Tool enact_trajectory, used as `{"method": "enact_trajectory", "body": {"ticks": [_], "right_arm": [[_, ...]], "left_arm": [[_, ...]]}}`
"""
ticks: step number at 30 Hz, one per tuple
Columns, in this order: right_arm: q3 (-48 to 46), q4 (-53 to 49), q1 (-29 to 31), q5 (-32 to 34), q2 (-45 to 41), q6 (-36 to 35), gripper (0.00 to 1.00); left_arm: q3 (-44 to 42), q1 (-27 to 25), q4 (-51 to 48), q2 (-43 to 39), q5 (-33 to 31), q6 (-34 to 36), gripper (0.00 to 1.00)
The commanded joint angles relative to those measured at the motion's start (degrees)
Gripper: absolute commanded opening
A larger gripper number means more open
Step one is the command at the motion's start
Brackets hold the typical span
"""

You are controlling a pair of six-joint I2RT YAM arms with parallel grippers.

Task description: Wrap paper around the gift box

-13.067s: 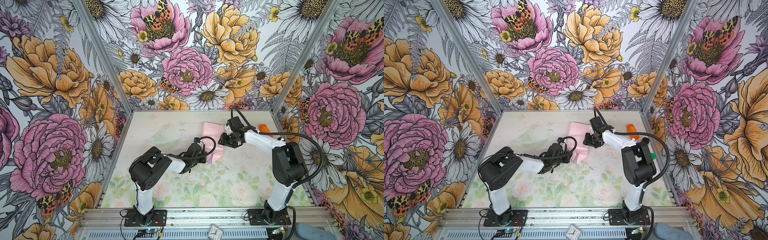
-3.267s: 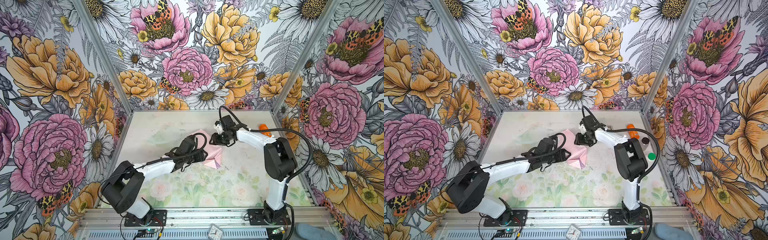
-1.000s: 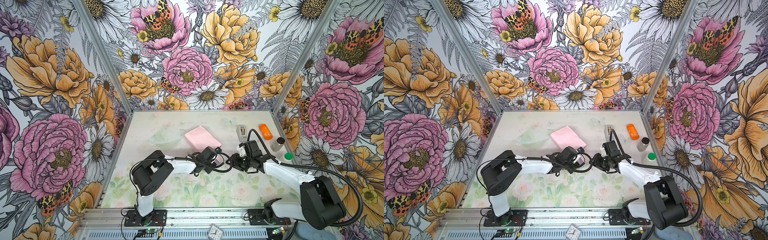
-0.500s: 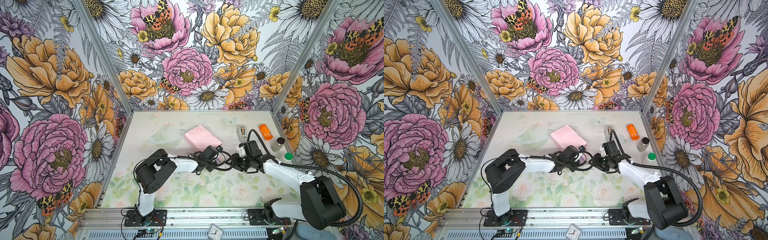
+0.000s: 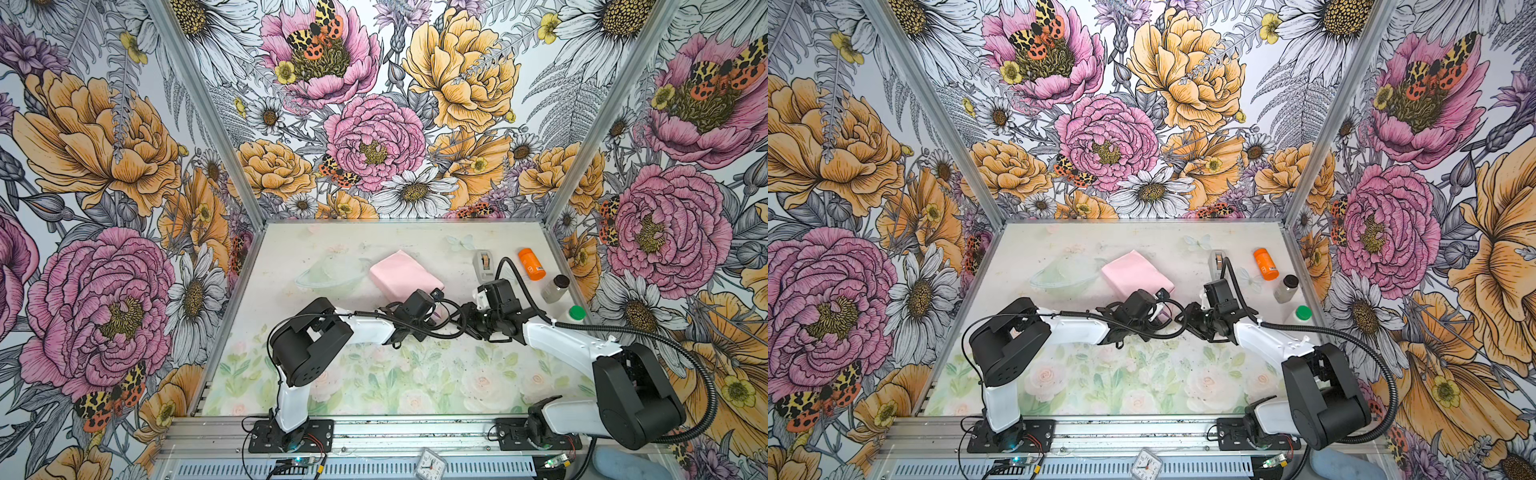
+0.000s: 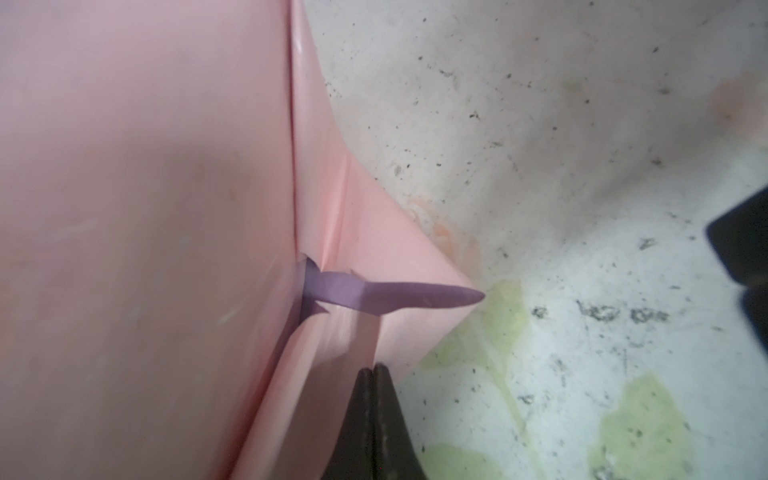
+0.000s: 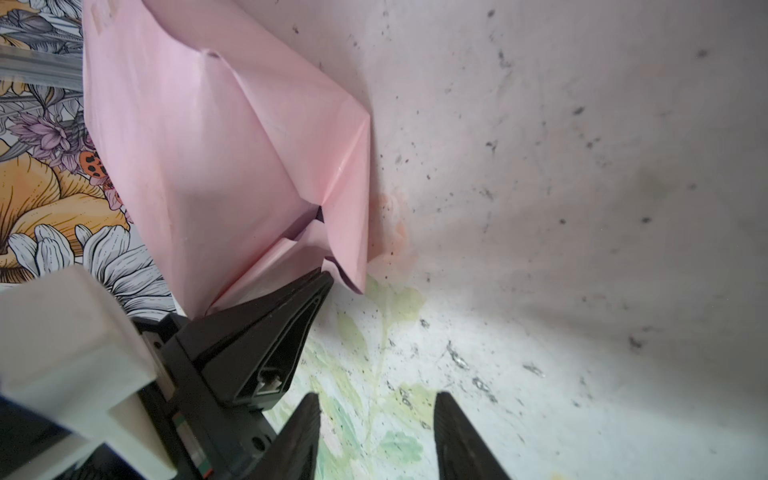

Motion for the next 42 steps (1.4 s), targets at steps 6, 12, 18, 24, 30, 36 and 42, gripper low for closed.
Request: {"method": "enact_trajectory", "body": {"ticks": [6,12,18,24,30,36,42], "right_arm": [[1.31,11.54,0.46,-2.28,6.4,4.96,0.5],[2.57,15.23,1.89,-3.15,10.42,5.94,0.5],[3.7,17.12,2.15,-3.14,13.93,5.92,0.45],[5.19,17.45,2.16,-3.03,15.87,5.53,0.39],[5.5,18.13,2.17,-3.5,17.35,5.68,0.33],[5.31,18.79,2.16,-3.65,17.91,5.85,0.28],[4.91,20.98,2.16,-4.54,18.85,6.92,0.24]], "left_arm": [[-2.49,1.5,4.14,-2.88,2.15,-1.71,0.0],[-3.09,2.27,5.28,-3.44,3.01,-2.44,0.0],[-3.22,2.39,5.64,-3.21,3.39,-2.48,0.0],[-3.13,2.42,5.77,-3.15,3.69,-2.45,0.0],[-2.88,2.46,5.89,-3.13,3.62,-2.46,0.0],[-2.78,2.44,5.91,-3.04,3.79,-2.54,0.0],[-2.85,2.49,5.94,-3.32,3.84,-2.59,0.0]]}}
